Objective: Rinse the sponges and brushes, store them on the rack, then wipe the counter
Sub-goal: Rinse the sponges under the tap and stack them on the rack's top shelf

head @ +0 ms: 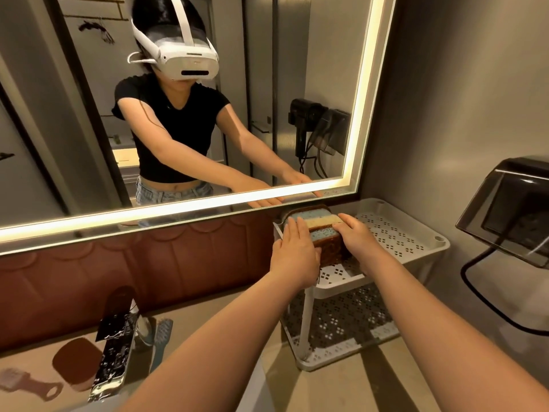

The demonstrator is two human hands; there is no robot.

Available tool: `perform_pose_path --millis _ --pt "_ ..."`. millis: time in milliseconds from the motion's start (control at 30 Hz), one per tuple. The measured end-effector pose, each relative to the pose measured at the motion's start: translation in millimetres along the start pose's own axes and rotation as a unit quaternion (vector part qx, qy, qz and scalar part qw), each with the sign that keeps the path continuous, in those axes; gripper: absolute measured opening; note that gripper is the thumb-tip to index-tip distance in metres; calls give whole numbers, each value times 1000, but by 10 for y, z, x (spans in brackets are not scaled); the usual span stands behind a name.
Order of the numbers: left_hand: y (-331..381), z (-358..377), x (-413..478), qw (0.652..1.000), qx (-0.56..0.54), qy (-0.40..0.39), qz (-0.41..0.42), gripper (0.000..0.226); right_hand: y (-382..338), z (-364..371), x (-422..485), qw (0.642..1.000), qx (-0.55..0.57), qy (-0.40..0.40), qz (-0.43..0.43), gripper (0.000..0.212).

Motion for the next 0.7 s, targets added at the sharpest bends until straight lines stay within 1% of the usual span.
perform_pose_path --millis 133,200,233,300,400,467,533,600,700 --pt "-27 48 -20 999 22 -22 -15 69 75 5 49 999 -48 4 14 50" --pt "-30 30 -42 998 59 -16 -19 68 120 4 59 994 -107 8 21 51" --pt "-33 15 -52 997 73 -12 -21 68 133 -13 61 986 -162 17 25 51" --pt "-47 13 -62 996 78 -18 -24 68 99 -65 14 960 -276 36 33 50" --pt "-88 0 -76 998 43 -43 -26 73 -8 -90 -60 940 -339 41 25 54" --pt "-99 -84 -115 999 10 -32 -20 75 -90 -91 -103 931 -361 46 -2 56" --pt "-92 -227 -186 1000 -13 -15 6 75 -199 -56 -166 932 -359 42 -32 57" --pt "-116 -407 -299 999 -10 -11 41 73 -365 43 -264 932 -353 29 -74 57" --pt "-243 -706 -531 997 18 -16 75 71 -621 275 -455 913 -384 -8 -138 53"
Point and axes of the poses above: each hand's wrist, its own x-axis towards the middle knuckle, its own z-axis out of the palm, y = z × x, the point moved 8 cm from there along x, towards the middle knuckle, and after that the axes turned 5 degrees about x, right-handed, at the moved point
